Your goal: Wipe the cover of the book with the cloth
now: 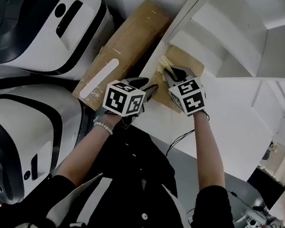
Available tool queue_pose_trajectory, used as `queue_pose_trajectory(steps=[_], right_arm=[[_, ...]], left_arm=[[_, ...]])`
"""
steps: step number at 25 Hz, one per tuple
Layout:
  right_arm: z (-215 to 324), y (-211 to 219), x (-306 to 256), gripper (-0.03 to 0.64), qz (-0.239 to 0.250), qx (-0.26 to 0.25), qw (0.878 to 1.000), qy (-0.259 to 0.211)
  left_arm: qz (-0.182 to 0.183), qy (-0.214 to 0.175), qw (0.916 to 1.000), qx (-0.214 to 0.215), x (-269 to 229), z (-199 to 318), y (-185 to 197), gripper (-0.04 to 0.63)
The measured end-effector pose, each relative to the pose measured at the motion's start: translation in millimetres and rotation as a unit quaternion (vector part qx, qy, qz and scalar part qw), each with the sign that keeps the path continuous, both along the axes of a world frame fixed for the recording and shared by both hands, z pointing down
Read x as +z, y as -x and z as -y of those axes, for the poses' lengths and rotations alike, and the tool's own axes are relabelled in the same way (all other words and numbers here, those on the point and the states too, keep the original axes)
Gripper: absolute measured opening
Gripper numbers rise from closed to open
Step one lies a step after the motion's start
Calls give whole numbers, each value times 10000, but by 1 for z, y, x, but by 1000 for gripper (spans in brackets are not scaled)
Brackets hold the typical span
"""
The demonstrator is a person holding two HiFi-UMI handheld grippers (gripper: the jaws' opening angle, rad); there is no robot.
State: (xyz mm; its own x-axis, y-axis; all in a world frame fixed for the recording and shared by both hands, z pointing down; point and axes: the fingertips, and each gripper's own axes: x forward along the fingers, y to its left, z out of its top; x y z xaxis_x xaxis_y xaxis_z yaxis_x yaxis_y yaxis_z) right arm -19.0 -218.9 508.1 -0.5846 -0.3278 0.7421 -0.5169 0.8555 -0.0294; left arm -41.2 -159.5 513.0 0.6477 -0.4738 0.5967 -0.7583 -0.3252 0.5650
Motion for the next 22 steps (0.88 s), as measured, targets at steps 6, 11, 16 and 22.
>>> queue_pose_trajectory(steps=[6, 11, 16, 22], right_arm=[[-38, 8, 2, 37, 160, -97, 9997, 169], [-69, 10, 2, 37, 176, -278, 9992, 244], [-95, 9, 2, 37, 162, -441, 9985, 297], [-117, 1, 2, 37, 113, -501, 9981, 348]], left_arm=[[228, -321, 9992, -91, -12, -1, 19, 113], [291, -464, 9983, -212, -19, -2, 29, 63], [404, -673, 9969, -52, -30, -4, 29, 2], [454, -915, 9946, 162, -45, -6, 22, 2]])
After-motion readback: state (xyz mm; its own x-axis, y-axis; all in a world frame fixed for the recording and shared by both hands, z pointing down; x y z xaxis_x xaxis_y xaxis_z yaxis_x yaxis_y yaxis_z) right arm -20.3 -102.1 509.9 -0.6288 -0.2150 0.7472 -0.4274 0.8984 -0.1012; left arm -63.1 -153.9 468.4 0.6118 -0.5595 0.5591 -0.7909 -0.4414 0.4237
